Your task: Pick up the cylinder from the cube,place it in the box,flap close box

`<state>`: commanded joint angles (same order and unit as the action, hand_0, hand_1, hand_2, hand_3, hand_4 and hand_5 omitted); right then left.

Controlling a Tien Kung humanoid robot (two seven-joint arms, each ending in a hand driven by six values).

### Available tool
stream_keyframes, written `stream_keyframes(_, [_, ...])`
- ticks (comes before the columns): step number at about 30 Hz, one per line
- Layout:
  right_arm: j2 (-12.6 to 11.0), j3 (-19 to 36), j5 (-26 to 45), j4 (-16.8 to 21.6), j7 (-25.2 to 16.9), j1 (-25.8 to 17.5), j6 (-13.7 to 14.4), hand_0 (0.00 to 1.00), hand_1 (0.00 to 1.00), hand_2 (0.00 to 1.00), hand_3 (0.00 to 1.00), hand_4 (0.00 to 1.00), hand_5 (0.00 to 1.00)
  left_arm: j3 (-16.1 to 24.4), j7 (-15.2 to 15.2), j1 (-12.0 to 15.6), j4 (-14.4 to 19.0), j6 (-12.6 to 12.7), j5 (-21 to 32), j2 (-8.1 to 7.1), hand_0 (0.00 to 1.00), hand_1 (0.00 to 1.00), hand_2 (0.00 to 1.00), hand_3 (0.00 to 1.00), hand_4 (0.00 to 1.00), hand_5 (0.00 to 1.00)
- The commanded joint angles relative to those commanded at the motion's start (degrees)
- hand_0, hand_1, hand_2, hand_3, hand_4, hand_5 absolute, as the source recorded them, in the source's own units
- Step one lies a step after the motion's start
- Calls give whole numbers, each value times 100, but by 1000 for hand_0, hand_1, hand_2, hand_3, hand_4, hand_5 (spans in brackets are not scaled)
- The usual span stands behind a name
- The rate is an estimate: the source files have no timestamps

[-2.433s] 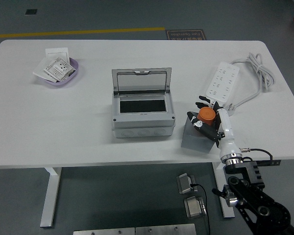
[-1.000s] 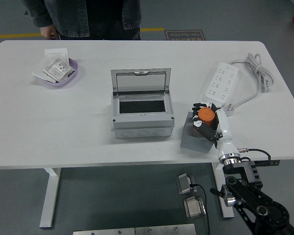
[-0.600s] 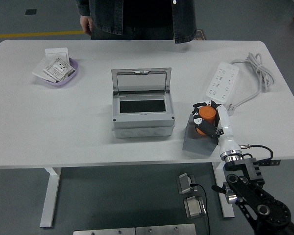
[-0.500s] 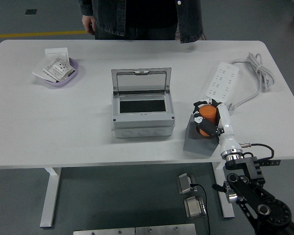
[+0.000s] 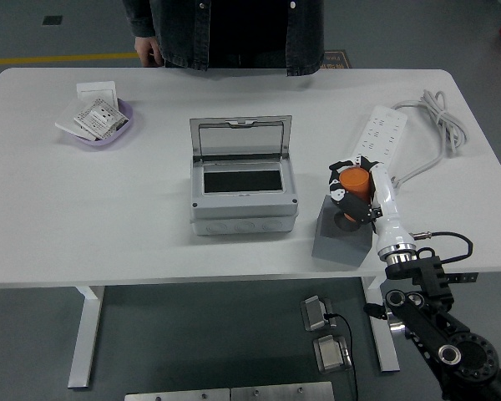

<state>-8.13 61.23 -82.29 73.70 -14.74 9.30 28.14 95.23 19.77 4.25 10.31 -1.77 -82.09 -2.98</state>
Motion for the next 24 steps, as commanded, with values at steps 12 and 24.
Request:
stream_keyframes(12, [-136, -914, -1716, -371, 1223, 1329, 136, 212, 168, 291, 270, 2, 2, 84, 13, -1, 0, 18, -88, -31, 639, 655, 507, 619, 690, 419])
stream_keyframes(24, [-13, -1911, -2730, -953, 1890, 2453, -248, 2, 70, 288, 254, 2, 2, 223, 38, 7, 0, 50, -237, -70, 639, 655, 503, 620, 694, 423])
